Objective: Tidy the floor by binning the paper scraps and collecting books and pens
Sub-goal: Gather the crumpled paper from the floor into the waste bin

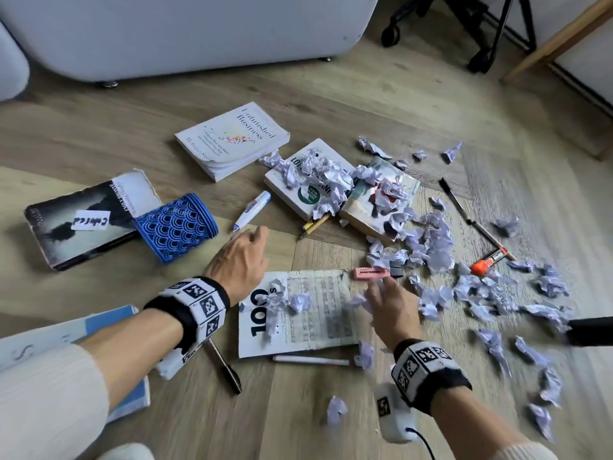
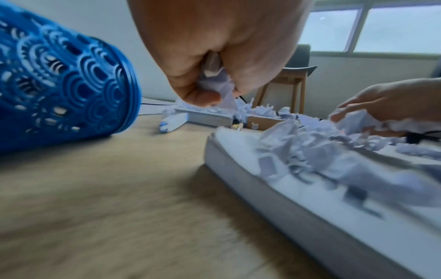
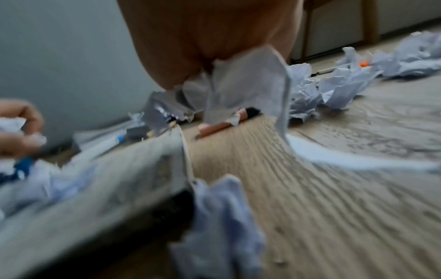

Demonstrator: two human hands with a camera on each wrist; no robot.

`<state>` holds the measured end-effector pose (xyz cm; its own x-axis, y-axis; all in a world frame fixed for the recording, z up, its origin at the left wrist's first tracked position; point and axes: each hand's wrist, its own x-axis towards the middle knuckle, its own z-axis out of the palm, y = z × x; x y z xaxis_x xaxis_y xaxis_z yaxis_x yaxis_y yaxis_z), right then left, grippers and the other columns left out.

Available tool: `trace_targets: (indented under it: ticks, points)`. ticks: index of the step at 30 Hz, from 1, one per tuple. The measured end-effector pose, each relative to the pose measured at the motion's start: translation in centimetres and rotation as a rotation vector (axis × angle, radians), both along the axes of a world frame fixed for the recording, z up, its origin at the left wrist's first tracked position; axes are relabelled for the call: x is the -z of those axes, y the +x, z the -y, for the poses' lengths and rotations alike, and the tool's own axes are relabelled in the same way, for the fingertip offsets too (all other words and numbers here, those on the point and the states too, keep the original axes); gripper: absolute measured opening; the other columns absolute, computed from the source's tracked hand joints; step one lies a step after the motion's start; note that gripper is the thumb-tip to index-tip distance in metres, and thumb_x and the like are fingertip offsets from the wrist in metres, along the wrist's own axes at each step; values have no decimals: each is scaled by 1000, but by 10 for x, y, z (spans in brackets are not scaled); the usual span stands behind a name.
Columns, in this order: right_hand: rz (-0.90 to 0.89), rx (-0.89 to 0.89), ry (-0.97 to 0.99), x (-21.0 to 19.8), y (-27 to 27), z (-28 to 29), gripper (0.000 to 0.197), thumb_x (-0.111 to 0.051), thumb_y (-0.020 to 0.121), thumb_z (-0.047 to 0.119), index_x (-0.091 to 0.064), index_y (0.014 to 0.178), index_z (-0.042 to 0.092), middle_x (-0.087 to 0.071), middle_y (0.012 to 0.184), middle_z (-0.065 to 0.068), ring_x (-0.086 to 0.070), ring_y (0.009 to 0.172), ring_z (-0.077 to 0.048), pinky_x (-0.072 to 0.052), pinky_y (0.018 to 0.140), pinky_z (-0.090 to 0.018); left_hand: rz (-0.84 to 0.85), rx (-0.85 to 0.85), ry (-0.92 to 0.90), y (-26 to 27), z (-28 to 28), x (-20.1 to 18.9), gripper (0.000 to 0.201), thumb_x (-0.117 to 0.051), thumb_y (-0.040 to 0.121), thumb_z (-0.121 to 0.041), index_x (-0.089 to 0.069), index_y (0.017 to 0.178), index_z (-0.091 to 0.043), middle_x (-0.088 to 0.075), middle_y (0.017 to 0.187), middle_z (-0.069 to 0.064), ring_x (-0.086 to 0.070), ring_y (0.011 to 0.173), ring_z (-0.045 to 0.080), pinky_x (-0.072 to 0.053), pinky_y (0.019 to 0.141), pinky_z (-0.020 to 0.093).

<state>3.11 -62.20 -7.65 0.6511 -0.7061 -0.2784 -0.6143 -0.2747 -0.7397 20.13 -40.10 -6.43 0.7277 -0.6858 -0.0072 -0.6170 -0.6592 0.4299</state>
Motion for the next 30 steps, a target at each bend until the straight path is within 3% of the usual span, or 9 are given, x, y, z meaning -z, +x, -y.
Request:
trace_targets:
  ticks: [5, 9, 11, 13, 16, 18, 21, 25, 30]
  points:
    - [-69, 127, -60, -9, -5, 6, 33, -50, 97, 33, -58, 79, 6, -62, 72, -12, -54, 53, -19, -48, 39, -24, 13, 165, 60, -50, 0, 10, 22, -42, 89, -31, -35, 106, -19, -35, 91, 3, -40, 78, 16, -46, 63, 28]
    - [-180, -24, -281, -16, -25, 1, 28, -50, 94, 31, -58, 81, 8, -65, 76, -13, -62, 68, -30, -57, 65, -44, 46, 215, 298, -72, 13, 27, 75, -34, 81, -77, -12, 133, -28, -24, 121, 15, -37, 102, 26, -45, 67, 35]
    - [-249, -157, -400, -14, -44, -9, 33, -47, 93, 44, -56, 89, 12, -65, 85, -10, -61, 78, -31, -53, 73, -43, 61, 277, 363, -75, 26, 33, 70, -32, 88, -71, 2, 137, -33, -10, 130, 14, -31, 112, 29, -46, 69, 35]
    - [-282, -318, -509, -5, -63, -21, 52, -41, 90, 62, -51, 109, 15, -58, 106, -9, -59, 85, -28, -54, 75, -42, 92, 348, 316, -76, 36, 36, 52, -36, 95, -57, -12, 132, -30, -18, 124, 15, -37, 107, 30, -53, 63, 32]
    - [-357, -575, -582, 7, -84, -36, 83, -26, 77, 86, -34, 131, 23, -41, 123, -9, -56, 80, -21, -55, 56, -33, 154, 450, 292, -76, 34, 44, 31, -58, 92, -29, -37, 112, -20, -39, 103, 15, -49, 81, 27, -53, 45, 31]
    - [-412, -685, -618, 14, -95, -44, 95, -30, 72, 90, -30, 138, 23, -36, 133, -11, -54, 97, -25, -57, 60, -35, 178, 468, 268, -75, 31, 48, 30, -63, 85, -12, -42, 106, -17, -45, 97, 14, -52, 71, 26, -50, 44, 29]
    - [-368, -737, -671, 22, -103, -54, 83, -43, 75, 78, -33, 133, 20, -41, 128, -12, -50, 103, -30, -57, 63, -39, 167, 479, 252, -76, 30, 46, 33, -59, 83, -2, -42, 108, -13, -52, 100, 16, -56, 69, 26, -53, 50, 32]
    - [-234, -697, -640, 33, -96, -50, 47, -43, 87, 58, -36, 110, 17, -44, 97, -8, -47, 71, -21, -40, 45, -25, 122, 432, 231, -75, 28, 43, 17, -54, 87, -6, -49, 103, -10, -57, 101, 16, -62, 71, 27, -57, 59, 35]
    - [-150, -656, -534, 26, -96, -31, 26, -35, 91, 42, -36, 99, 17, -51, 91, -5, -45, 56, -19, -34, 50, -26, 23, 385, 202, -75, 18, 35, 12, -58, 88, -15, -58, 99, -10, -57, 88, 8, -62, 67, 22, -54, 59, 32]
